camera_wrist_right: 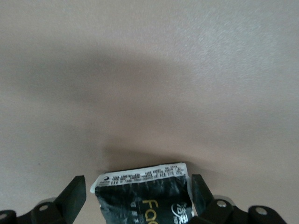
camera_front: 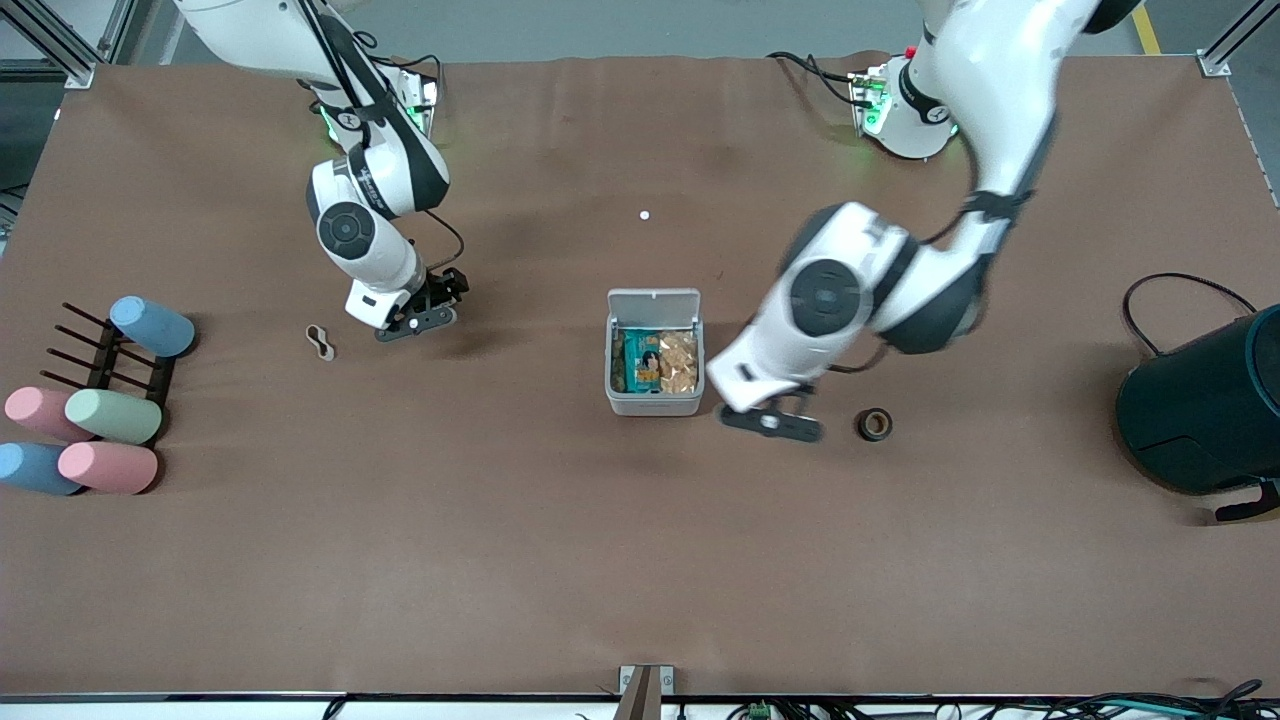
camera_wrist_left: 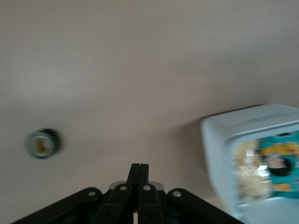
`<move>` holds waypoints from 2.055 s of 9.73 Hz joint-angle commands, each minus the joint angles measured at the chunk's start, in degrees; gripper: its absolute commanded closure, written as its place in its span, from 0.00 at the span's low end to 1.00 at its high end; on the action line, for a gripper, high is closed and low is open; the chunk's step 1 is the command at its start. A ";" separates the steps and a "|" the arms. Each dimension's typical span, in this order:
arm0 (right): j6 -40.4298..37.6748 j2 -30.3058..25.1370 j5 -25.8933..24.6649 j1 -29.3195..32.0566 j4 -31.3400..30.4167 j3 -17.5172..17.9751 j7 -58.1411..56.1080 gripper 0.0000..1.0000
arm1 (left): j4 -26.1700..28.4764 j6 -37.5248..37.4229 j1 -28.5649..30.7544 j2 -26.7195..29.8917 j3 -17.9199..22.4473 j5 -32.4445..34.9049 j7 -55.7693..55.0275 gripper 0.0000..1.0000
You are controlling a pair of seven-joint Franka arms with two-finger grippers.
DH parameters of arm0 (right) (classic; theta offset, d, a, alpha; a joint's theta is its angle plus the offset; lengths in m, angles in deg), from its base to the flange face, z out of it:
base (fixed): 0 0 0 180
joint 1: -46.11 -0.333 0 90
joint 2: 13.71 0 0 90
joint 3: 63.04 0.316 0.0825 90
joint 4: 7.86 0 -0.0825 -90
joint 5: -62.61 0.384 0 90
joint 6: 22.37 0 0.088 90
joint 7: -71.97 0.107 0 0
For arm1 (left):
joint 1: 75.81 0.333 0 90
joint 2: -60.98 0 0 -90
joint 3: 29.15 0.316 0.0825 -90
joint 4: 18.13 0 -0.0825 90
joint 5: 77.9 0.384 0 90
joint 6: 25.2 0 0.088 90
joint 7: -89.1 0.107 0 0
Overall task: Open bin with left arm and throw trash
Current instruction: 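Carry the packet over the bin while the left gripper reaches the tape, then drop the packet into the bin while the left gripper grasps the tape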
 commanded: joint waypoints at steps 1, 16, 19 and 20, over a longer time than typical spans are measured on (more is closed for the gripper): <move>0.93 0.95 1.17 -0.34 -0.95 -0.31 -0.25 0.40 | 2.14 2.60 4.65 -1.55 -0.07 2.28 6.87 0.67; -28.35 22.46 9.88 -14.30 66.17 -0.67 47.64 0.96 | 29.12 32.24 18.30 -1.04 -0.15 11.08 19.30 0.70; -22.20 24.58 8.21 -18.87 66.37 -0.75 49.84 0.93 | 27.99 31.89 17.95 -0.60 -1.12 10.99 18.16 1.00; -22.01 24.85 7.60 -19.49 66.20 -0.67 49.85 0.91 | 25.72 30.67 17.86 0.01 -2.42 10.90 16.68 1.00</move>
